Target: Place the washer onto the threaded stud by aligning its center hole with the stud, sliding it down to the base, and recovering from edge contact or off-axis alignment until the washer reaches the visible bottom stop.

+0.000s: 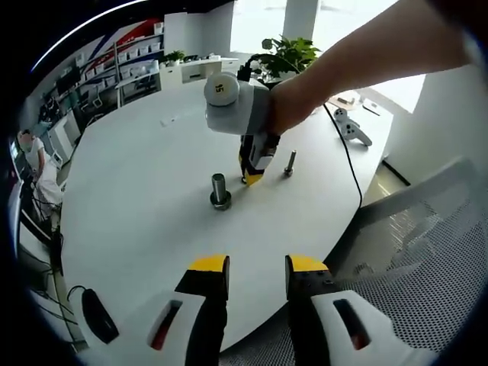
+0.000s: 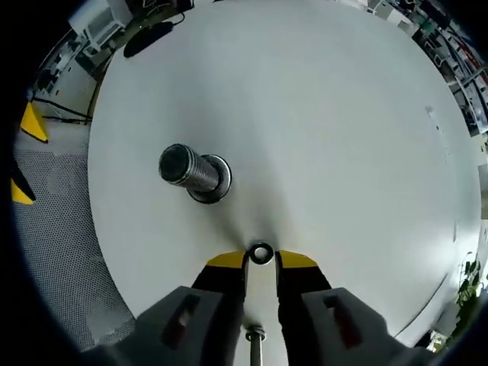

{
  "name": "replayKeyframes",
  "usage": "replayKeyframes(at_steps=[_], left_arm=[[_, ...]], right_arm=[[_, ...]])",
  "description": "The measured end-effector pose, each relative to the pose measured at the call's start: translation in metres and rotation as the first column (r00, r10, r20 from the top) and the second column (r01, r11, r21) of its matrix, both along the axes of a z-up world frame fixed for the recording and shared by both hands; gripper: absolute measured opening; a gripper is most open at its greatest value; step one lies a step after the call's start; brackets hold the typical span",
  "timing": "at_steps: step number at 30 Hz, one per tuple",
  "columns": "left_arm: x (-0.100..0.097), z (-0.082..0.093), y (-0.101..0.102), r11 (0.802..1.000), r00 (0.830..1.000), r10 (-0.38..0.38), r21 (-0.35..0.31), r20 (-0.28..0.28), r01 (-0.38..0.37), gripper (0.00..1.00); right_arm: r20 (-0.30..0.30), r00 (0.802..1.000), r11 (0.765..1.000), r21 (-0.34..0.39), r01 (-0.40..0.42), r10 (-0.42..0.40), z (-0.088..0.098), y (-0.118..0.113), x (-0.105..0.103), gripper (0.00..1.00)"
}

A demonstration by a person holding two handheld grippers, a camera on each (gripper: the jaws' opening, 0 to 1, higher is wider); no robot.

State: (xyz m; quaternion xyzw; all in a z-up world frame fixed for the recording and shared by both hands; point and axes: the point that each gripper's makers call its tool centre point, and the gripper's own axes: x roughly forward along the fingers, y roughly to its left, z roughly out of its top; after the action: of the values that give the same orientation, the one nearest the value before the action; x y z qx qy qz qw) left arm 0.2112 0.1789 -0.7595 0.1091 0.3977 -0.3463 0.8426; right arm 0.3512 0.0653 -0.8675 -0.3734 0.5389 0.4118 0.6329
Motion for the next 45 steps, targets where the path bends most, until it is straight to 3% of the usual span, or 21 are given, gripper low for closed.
replayKeyframes(at_steps=[14,23,28,34,45], left_arm=[[0.002,-0.002,0.003,1.000,1.000,0.006,0.018,0.004,-0.006,0.27],[0.003,-0.002,0.006,1.000,1.000,0.020,0.021,0.003,-0.020,0.27],[0.004,-0.002,0.007,0.999,1.000,0.031,0.020,0.002,-0.031,0.27],[0.006,0.000,0.007,0.999,0.999,0.037,0.010,0.009,-0.037,0.27],[0.006,0.002,0.005,1.000,0.999,0.030,0.005,0.017,-0.030,0.27]], right_arm=[[0.023,0.999,0.999,0.002,0.041,-0.041,-0.002,-0.001,0.003,0.14],[0.072,0.992,0.991,0.096,0.093,-0.100,0.000,-0.005,0.006,0.13],[0.079,0.994,0.995,0.075,0.071,-0.077,0.001,-0.011,-0.002,0.13],[0.092,0.992,0.993,0.089,0.073,-0.081,0.016,-0.014,-0.012,0.13],[0.141,0.978,0.978,0.157,0.133,-0.156,0.060,-0.032,-0.002,0.13]])
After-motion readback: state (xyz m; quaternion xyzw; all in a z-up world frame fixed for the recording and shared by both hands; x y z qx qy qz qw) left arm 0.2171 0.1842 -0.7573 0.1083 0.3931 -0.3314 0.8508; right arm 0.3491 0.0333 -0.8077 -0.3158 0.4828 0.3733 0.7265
